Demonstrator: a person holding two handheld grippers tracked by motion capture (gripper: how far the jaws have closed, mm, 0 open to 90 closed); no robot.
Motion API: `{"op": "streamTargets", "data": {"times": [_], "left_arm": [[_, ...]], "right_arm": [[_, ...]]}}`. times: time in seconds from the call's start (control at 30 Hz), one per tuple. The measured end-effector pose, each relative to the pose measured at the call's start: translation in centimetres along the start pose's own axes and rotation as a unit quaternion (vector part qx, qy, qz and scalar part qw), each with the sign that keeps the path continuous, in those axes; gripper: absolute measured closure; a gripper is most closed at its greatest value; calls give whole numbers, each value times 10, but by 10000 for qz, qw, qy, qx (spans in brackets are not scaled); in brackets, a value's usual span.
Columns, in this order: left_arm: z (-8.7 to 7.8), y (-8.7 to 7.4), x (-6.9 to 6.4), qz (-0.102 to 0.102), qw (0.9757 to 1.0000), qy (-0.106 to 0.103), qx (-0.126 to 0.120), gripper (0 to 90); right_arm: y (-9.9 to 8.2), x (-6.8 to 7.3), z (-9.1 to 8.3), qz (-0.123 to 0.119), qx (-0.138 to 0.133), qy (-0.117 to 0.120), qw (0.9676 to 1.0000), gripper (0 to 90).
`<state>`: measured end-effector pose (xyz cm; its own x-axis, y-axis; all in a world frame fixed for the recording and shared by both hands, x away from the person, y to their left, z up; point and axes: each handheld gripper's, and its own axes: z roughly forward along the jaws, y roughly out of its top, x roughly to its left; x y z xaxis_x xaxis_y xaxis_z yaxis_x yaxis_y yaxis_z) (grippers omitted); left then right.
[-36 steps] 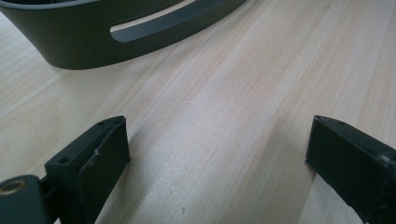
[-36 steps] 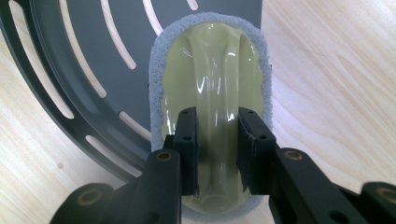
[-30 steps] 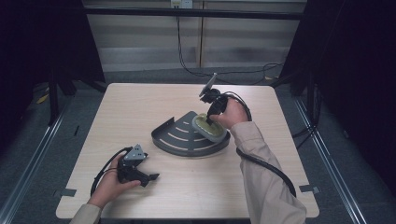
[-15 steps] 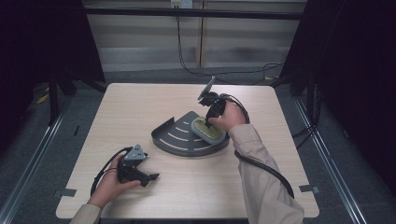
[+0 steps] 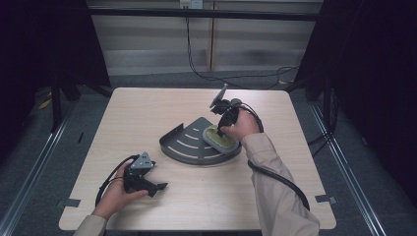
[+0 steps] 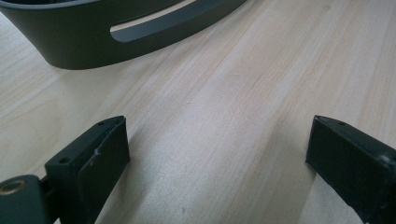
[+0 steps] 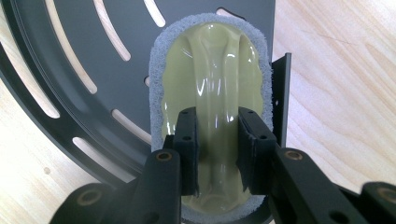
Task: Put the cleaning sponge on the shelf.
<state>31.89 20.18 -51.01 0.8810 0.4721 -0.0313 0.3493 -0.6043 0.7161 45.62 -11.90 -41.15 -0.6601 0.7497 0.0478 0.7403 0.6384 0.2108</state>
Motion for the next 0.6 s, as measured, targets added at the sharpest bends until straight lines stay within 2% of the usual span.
{"op": "streamTargets", "data": {"times": [0.5, 0.6], "left_arm": [[0, 0, 0, 0, 10000, -1, 0, 55], [0, 0, 0, 0, 10000, -2, -1, 55]], "right_arm": [[-2, -1, 5, 81, 9, -34, 10000, 712], [-3, -1, 6, 27, 2, -53, 10000, 712]]}}
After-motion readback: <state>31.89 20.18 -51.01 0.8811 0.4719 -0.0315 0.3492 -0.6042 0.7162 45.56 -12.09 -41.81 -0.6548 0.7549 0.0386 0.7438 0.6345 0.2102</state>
